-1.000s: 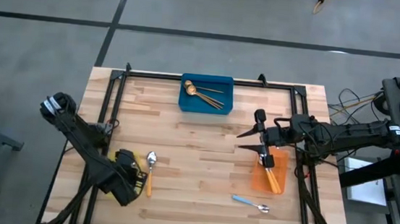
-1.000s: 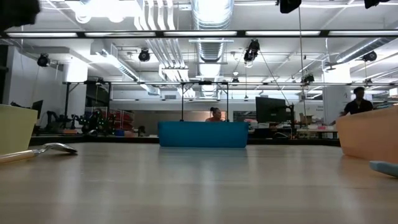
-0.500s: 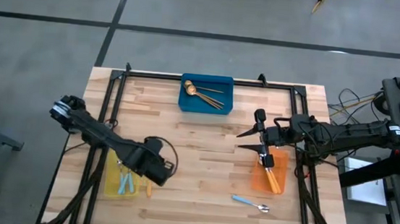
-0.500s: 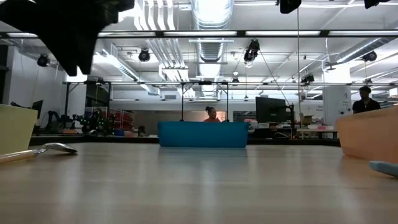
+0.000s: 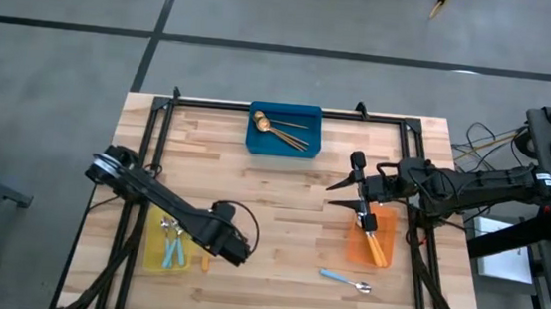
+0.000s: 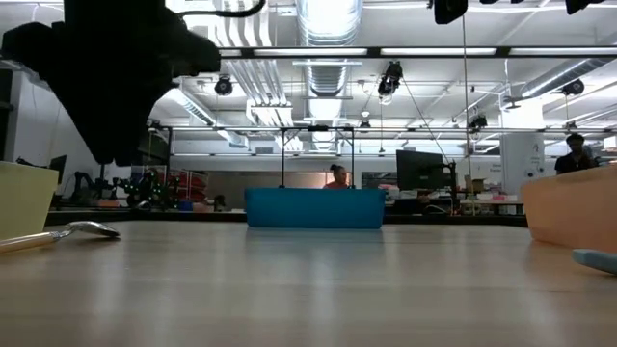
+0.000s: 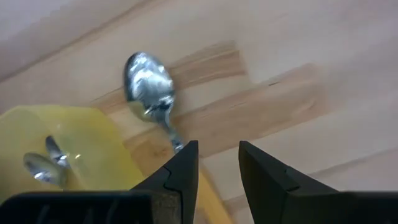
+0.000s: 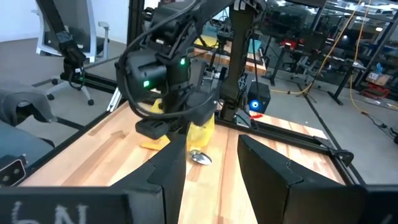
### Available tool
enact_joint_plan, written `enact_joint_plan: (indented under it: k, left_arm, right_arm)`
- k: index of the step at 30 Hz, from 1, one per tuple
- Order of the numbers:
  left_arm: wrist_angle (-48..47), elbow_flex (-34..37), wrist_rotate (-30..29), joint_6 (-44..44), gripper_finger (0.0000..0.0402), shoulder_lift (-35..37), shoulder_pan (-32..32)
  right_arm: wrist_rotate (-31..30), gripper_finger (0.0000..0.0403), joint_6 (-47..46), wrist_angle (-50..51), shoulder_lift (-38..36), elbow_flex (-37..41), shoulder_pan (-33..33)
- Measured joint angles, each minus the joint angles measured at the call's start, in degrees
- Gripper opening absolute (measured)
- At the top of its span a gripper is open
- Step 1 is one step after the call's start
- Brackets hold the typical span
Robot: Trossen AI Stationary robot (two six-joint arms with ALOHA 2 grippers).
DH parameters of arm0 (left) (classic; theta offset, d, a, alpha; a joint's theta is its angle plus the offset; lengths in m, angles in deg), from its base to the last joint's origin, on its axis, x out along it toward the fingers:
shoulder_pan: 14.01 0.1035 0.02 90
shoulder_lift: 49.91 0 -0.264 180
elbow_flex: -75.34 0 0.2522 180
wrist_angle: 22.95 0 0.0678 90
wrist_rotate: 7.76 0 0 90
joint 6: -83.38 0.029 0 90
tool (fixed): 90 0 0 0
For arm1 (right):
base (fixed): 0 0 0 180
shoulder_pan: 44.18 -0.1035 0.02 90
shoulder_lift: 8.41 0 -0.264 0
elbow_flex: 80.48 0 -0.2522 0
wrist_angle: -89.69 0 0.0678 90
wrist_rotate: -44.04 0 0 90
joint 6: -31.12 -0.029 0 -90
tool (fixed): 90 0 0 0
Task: Sort silverware by color (type)
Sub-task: Put the orange spoon into the orange bin
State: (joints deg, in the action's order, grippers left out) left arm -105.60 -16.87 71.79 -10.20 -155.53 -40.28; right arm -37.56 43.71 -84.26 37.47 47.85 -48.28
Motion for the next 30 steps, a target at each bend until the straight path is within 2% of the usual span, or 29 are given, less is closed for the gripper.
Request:
enact_joint_plan:
  k: [7, 17, 30]
  left_arm:
    - [0.64, 2.84, 0.56, -0.87, 0.0107, -0.53, 0.01]
    - [3.99, 8.01, 2.41, -1.64, 0.0161, -0.53, -0.03]
    - [8.35, 11.95, 3.24, -1.66, 0.0162, -0.53, -0.03]
  right_arm:
    - [0.01, 0.0137, 0.04, 0.05, -0.01, 0.00, 0.00]
    - [0.01, 0.0137, 0.04, 0.03, -0.01, 0.00, -0.02]
    - [-0.01, 0.0137, 0.43, -0.03, -0.03, 0.00, -0.01]
